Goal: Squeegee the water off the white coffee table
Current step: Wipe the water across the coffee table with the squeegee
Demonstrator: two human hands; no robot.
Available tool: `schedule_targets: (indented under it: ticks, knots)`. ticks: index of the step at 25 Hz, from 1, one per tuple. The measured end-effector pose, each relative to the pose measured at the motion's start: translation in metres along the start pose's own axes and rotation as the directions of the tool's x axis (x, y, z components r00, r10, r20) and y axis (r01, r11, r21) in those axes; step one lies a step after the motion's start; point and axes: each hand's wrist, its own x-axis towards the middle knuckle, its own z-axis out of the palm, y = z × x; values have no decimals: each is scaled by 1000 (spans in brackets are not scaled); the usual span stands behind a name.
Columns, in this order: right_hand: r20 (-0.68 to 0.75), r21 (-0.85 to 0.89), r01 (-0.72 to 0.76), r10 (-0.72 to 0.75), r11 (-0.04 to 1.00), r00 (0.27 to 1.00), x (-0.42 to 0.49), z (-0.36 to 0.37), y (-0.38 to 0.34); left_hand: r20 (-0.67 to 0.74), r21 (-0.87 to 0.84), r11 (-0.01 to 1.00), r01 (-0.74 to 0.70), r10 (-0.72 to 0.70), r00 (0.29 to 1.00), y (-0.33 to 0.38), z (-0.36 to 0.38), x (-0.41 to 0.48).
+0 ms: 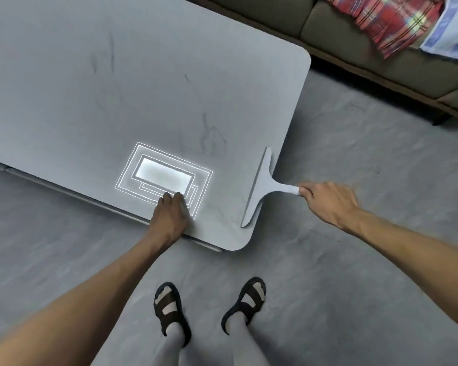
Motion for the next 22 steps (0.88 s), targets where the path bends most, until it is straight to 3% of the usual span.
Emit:
schedule_targets:
  ticks: [1,3,5,8,10,13,17,20,22]
  knots:
    - [2,-35,-47,47,998,999,-3,-4,22,30,-15,1000,-25,25,999,8,4,-3]
    - [-27,-83,-77,75,994,997,-5,-14,51,191,117,987,-107,84,978,17,9,-5]
    - [-103,-81,-42,34,996,994,-2,-21,51,187,203,970,-138,100,977,19,10,5]
    - [-67,-59,177,-181,982,981,12,-24,-1,304,-8,993,114,-106,947,21,0,2]
    - [42,-69,372,-369,926,928,20,-21,-51,197,24,992,121,-124,973,13,10,12]
    - [133,-113,517,-503,848,854,23,-21,-82,218,29,995,99,-103,971,15,18,16]
    - [125,-253,414,-395,875,910,43,-45,-33,226,85,990,114,-130,965,17,24,18]
    - [68,-298,191,-178,935,982,51,-72,7,243,89,989,117,-135,961,21,20,17]
    - [33,-394,85,-78,915,996,50,-84,14,268,81,992,95,-113,957,20,11,17]
